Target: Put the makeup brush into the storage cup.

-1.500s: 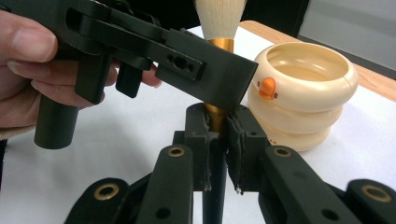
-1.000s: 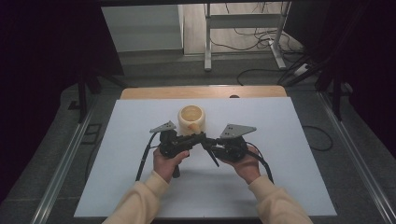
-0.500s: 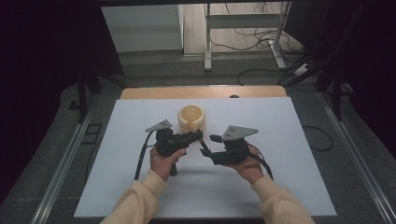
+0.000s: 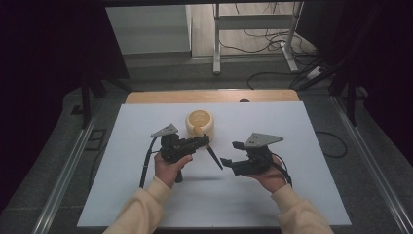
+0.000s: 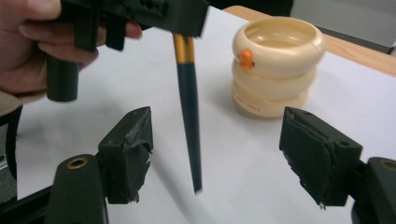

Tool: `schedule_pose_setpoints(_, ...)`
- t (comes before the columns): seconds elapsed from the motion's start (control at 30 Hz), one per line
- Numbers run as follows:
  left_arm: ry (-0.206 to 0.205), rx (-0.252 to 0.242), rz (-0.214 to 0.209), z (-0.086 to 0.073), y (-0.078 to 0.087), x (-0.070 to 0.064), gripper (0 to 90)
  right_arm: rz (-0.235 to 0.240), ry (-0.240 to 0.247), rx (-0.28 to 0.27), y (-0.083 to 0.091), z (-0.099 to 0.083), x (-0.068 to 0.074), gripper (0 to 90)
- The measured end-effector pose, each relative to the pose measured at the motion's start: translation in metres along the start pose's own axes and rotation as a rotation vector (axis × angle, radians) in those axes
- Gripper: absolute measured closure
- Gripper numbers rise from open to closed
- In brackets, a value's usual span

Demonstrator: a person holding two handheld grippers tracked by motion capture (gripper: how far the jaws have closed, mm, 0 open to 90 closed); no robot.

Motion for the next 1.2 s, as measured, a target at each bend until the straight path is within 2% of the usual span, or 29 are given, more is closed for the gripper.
schedule_pose_setpoints(0.33,-0.006,-0.008,0.005,0.004,0.002,0.002,78.3,-0.053,-0.036,0.015,0.025,-0.015,-0.009,20.3)
schedule_pose_setpoints(0.77,-0.019,-0.011,0.021,0.005,0.009,0.004,78.3,-0.141,-0.086,0.056,0.060,-0.050,-0.017,16.0)
schedule_pose_setpoints(1.2,-0.019,-0.010,0.030,0.005,0.011,0.006,78.3,-0.157,-0.084,0.110,0.064,-0.068,-0.017,15.0)
Point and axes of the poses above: each handheld gripper's, and its own axes: y roughly backward along the jaws, z roughly out of its top, x roughly to its left, the point moved 1 cm from there along -y, roughly forward along the jaws
